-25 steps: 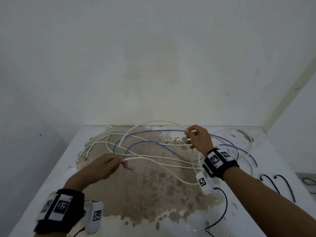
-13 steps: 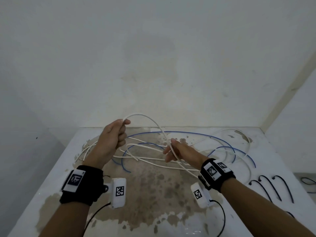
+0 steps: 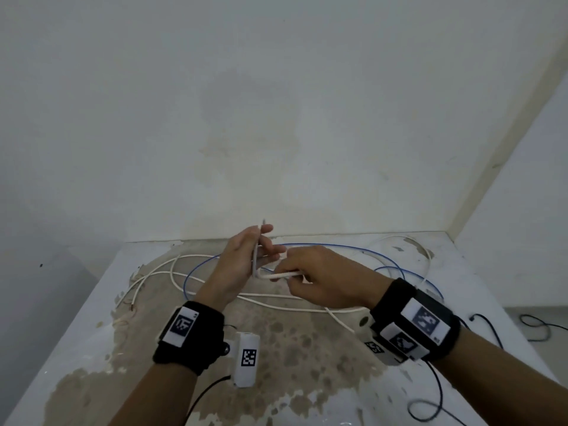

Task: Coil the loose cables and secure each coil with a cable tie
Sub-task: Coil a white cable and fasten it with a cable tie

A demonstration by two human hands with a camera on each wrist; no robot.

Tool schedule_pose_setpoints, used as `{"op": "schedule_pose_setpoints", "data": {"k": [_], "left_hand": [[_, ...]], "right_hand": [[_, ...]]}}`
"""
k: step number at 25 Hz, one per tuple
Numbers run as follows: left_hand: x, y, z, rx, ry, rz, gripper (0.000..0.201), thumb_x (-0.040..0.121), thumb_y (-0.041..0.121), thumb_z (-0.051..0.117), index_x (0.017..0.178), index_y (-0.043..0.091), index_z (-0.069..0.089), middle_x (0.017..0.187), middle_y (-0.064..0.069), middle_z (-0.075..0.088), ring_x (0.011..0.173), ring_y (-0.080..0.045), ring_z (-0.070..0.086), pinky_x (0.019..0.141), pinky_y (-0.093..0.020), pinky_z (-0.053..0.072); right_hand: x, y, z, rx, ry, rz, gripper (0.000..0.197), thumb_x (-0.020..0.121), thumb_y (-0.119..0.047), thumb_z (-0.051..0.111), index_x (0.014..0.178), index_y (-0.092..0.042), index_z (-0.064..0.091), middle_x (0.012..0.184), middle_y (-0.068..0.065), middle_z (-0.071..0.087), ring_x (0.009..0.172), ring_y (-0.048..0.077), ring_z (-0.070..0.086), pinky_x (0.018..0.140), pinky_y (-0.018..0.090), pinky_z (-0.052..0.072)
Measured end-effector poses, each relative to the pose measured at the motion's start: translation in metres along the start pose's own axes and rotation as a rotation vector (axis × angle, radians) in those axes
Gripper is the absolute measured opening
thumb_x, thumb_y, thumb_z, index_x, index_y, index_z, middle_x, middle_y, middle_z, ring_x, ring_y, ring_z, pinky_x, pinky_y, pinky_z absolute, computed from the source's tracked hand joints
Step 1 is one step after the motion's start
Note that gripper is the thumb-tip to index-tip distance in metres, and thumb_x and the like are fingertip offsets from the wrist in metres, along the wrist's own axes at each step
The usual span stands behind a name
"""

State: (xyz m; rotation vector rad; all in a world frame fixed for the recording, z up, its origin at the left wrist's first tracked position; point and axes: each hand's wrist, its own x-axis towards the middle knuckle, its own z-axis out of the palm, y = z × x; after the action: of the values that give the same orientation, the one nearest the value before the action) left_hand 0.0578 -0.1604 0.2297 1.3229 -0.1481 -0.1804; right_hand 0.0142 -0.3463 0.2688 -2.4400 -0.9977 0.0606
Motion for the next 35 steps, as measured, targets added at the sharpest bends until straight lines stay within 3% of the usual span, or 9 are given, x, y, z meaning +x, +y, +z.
{"op": "schedule_pose_setpoints", "data": {"k": [5,8,10,12,17,20,24,30,35], "left_hand": [[-0.018,0.025,0.024,0.146,-0.272,-0.094,0.036,0.104,0.023,0.035,0.105,0.005,0.066,0.075,-0.009,0.066,0.060,-0.024,0.068,0.058,-0.033,0.057],[-0.019,0.038,0.027,0.006,-0.283,-0.126,0.036,0.103,0.020,0.032,0.089,0.008,0.063,0.057,-0.001,0.054,0.038,-0.013,0.050,0.041,-0.023,0.044],[-0.016,0.043,0.023,-0.081,-0.289,-0.153,0.034,0.102,0.020,0.034,0.088,0.009,0.063,0.054,0.002,0.040,0.033,-0.005,0.030,0.037,-0.018,0.028],[-0.015,0.045,0.020,-0.081,-0.291,-0.174,0.033,0.102,0.019,0.035,0.091,0.008,0.063,0.053,0.003,0.034,0.032,-0.003,0.023,0.036,-0.019,0.020],[-0.018,0.048,0.010,-0.232,-0.254,-0.175,0.025,0.096,0.019,0.041,0.092,0.005,0.063,0.048,0.007,0.027,0.031,-0.001,0.020,0.036,-0.020,0.012],[-0.021,0.050,-0.004,-0.335,-0.204,-0.159,0.022,0.091,0.021,0.045,0.091,0.006,0.061,0.047,0.008,0.028,0.032,-0.002,0.023,0.037,-0.020,0.014],[-0.024,0.048,0.004,-0.047,-0.251,-0.244,0.027,0.095,0.015,0.038,0.089,0.004,0.061,0.048,0.003,0.033,0.035,-0.009,0.030,0.038,-0.020,0.028],[-0.017,0.065,0.015,-0.139,-0.337,-0.272,0.032,0.096,0.029,0.038,0.087,0.009,0.061,0.049,0.007,0.026,0.033,-0.002,0.019,0.035,-0.020,0.009],[-0.025,0.063,0.007,-0.319,-0.393,-0.226,0.031,0.097,0.031,0.038,0.077,0.016,0.055,0.052,0.007,0.018,0.037,-0.005,0.012,0.038,-0.021,0.009]], "right_hand": [[0.015,0.008,-0.040,0.206,0.239,0.078,0.011,0.093,-0.017,0.067,0.100,-0.021,0.074,0.087,-0.007,0.064,0.070,0.003,0.054,0.065,0.013,0.038],[0.017,0.010,-0.049,0.310,0.229,0.097,0.013,0.092,-0.023,0.070,0.103,-0.028,0.076,0.093,-0.009,0.059,0.073,0.004,0.052,0.067,0.015,0.040],[0.014,0.011,-0.051,0.411,0.226,0.103,0.017,0.094,-0.023,0.068,0.107,-0.032,0.074,0.101,-0.009,0.057,0.073,0.017,0.052,0.068,0.024,0.042],[0.010,0.016,-0.050,0.515,0.259,0.153,0.017,0.094,-0.021,0.068,0.106,-0.031,0.074,0.108,-0.004,0.061,0.066,0.025,0.046,0.066,0.031,0.042],[-0.007,0.034,-0.046,0.627,0.290,0.313,0.009,0.096,-0.024,0.066,0.103,-0.019,0.066,0.078,-0.003,0.059,0.058,0.017,0.052,0.062,0.032,0.049],[-0.025,0.049,-0.051,0.648,0.303,0.347,0.010,0.098,-0.021,0.062,0.102,-0.019,0.072,0.076,-0.002,0.056,0.063,0.014,0.046,0.062,0.028,0.042],[-0.016,0.036,-0.056,0.428,0.326,0.263,0.012,0.094,-0.024,0.067,0.101,-0.025,0.078,0.074,-0.007,0.062,0.062,0.005,0.042,0.062,0.017,0.035],[0.014,0.009,-0.068,0.118,0.331,0.148,0.015,0.096,-0.029,0.065,0.108,-0.026,0.073,0.088,-0.012,0.060,0.075,-0.013,0.052,0.067,0.008,0.037],[0.009,0.012,-0.067,0.419,0.157,0.202,0.027,0.104,-0.034,0.049,0.110,-0.020,0.072,0.084,-0.003,0.071,0.062,0.006,0.048,0.062,0.015,0.040]]}}
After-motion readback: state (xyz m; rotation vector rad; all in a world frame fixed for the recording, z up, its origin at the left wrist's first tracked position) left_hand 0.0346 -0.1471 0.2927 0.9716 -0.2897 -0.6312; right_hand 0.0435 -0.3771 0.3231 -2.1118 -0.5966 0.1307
